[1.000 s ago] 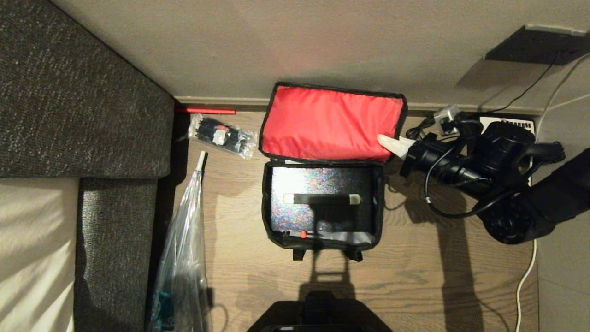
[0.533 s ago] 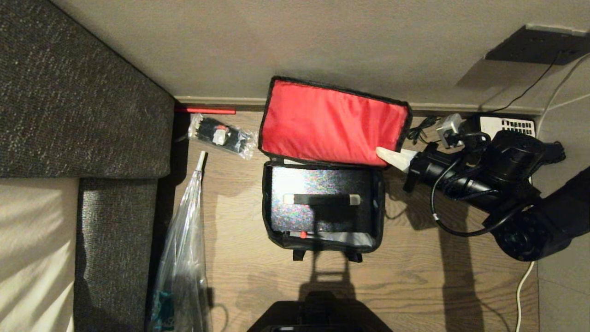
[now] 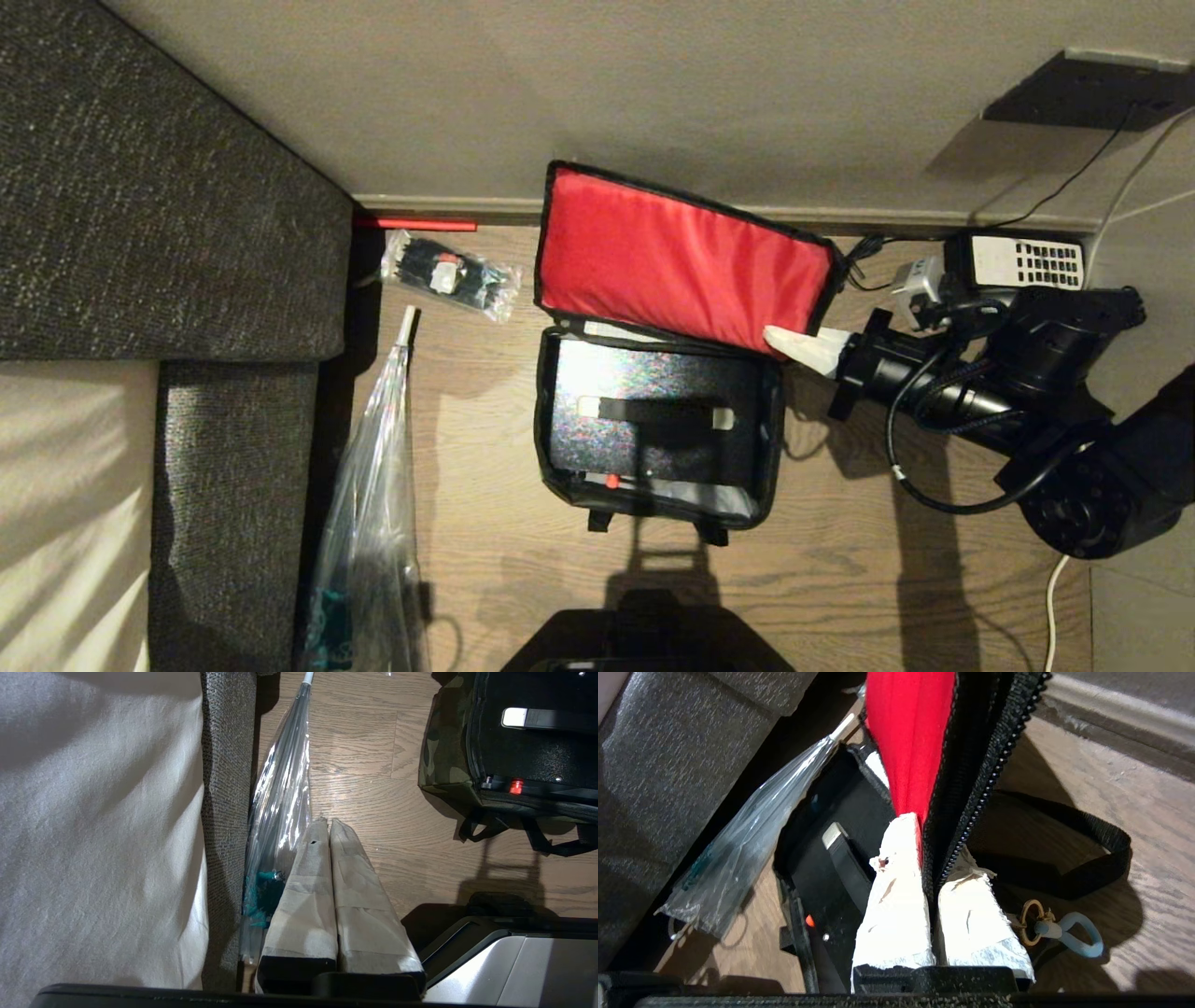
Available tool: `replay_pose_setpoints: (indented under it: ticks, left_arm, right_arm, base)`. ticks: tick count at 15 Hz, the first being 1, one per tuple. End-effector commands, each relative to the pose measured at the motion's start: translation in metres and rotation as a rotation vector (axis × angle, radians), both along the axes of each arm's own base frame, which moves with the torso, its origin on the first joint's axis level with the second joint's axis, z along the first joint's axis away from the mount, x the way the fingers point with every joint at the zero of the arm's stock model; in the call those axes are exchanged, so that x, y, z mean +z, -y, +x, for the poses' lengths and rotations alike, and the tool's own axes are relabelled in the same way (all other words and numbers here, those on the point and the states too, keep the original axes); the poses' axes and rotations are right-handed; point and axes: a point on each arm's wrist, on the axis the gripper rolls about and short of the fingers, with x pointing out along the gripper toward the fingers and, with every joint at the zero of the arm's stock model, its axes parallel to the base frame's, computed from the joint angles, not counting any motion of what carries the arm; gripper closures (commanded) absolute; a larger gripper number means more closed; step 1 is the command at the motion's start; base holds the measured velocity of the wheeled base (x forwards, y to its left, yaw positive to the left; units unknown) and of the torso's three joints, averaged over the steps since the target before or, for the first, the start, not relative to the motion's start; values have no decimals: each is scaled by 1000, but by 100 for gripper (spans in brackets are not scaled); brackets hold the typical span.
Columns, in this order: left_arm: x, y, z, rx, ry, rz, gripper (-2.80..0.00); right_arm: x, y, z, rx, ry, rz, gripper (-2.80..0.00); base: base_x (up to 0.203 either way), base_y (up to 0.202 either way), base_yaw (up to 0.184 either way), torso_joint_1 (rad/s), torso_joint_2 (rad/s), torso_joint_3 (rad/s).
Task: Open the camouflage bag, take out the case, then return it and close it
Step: Close the top of the storage box
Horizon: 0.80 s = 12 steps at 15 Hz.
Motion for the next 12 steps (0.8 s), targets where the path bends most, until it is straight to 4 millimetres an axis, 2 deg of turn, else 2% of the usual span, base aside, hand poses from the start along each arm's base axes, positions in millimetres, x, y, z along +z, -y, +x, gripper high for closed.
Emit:
replay_pose_setpoints:
  ticks: [1,8,12]
  left_arm:
    - [0,0,0,1,0,0,0]
    - [0,0,0,0,-1,0,0]
    - [0,0,0,0,1,0,0]
  right_arm:
    - [-4,-1,1,11,-7,-8,-280]
    - [-5,-5,-8,54,-43,1,-280]
    - [-1,2,-42,83,-251,108,-280]
  base:
    - [0,0,0,0,0,0]
    - [0,0,0,0,0,0]
    - [0,0,0,0,0,0]
